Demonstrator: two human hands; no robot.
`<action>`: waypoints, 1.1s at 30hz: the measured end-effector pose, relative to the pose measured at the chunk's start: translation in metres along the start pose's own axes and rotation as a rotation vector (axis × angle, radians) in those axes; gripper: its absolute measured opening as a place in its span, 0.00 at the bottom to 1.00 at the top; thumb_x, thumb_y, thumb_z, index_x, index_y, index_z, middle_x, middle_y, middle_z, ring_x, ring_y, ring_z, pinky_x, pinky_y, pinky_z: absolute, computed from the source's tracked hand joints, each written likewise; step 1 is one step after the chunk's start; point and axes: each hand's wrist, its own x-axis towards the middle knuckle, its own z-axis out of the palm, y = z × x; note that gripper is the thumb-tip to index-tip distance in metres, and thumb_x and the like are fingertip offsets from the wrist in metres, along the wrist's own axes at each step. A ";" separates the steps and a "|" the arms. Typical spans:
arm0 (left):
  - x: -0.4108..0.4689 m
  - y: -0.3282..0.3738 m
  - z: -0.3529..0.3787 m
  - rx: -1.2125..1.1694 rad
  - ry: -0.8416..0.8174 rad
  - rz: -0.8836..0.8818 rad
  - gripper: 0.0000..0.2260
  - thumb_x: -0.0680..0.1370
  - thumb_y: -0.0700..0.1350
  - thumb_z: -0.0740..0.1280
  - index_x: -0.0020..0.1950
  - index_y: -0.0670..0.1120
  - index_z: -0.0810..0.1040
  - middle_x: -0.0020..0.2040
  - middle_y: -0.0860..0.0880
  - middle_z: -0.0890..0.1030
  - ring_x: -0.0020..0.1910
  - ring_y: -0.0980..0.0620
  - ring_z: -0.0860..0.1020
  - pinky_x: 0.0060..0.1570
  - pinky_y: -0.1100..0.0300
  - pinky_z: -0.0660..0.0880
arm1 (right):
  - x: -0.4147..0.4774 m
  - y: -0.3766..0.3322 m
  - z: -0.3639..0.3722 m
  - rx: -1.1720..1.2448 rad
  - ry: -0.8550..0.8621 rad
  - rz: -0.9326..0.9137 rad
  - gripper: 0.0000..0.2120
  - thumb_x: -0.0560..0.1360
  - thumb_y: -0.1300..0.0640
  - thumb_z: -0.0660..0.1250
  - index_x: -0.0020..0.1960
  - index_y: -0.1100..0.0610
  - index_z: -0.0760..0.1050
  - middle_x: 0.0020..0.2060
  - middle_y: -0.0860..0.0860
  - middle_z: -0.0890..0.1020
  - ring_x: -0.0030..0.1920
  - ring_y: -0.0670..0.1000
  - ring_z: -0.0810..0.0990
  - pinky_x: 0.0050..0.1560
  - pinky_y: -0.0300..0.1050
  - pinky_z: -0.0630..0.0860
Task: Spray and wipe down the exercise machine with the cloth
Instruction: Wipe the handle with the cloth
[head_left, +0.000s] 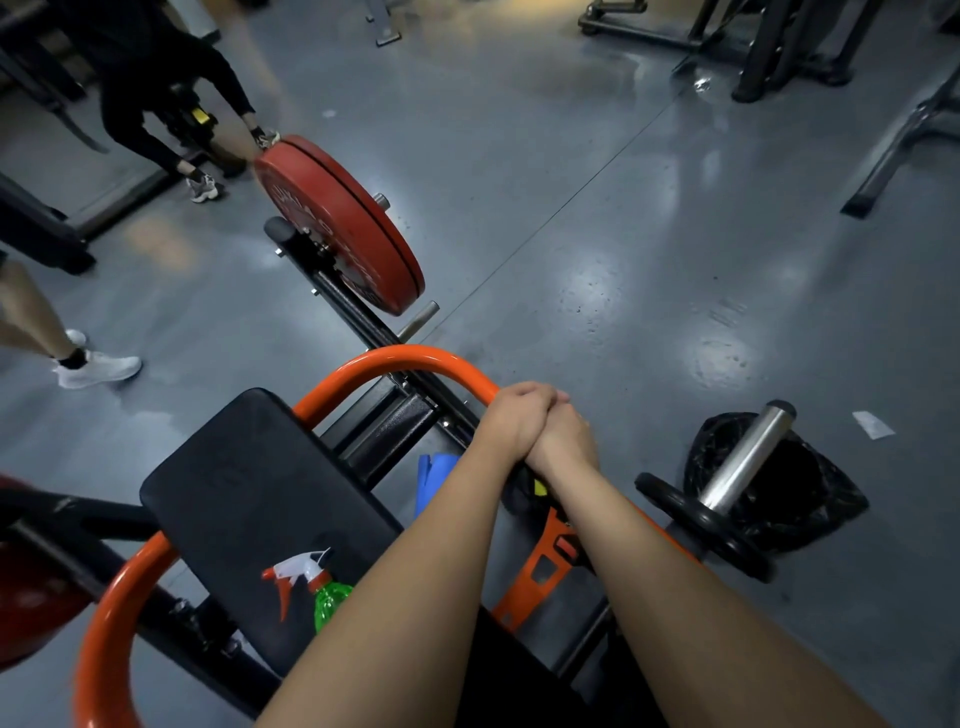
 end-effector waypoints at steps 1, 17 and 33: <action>0.001 0.002 0.000 0.064 -0.008 0.002 0.10 0.79 0.43 0.65 0.50 0.45 0.87 0.55 0.46 0.86 0.58 0.48 0.81 0.65 0.57 0.74 | 0.000 0.000 -0.001 0.006 -0.004 0.009 0.14 0.80 0.54 0.58 0.61 0.55 0.78 0.58 0.57 0.81 0.58 0.61 0.81 0.58 0.54 0.80; -0.060 -0.042 0.006 0.373 0.298 0.533 0.14 0.85 0.49 0.57 0.66 0.49 0.78 0.63 0.51 0.79 0.66 0.51 0.73 0.66 0.66 0.61 | -0.017 0.047 0.022 -0.014 0.418 -0.716 0.04 0.80 0.63 0.67 0.53 0.58 0.78 0.48 0.53 0.79 0.53 0.55 0.77 0.58 0.48 0.71; -0.070 -0.036 0.011 0.515 0.138 0.408 0.21 0.85 0.59 0.57 0.77 0.58 0.71 0.72 0.50 0.69 0.72 0.47 0.67 0.74 0.50 0.64 | -0.040 0.065 -0.011 -0.044 0.131 -0.593 0.11 0.81 0.54 0.63 0.63 0.50 0.74 0.55 0.45 0.75 0.54 0.46 0.78 0.55 0.30 0.72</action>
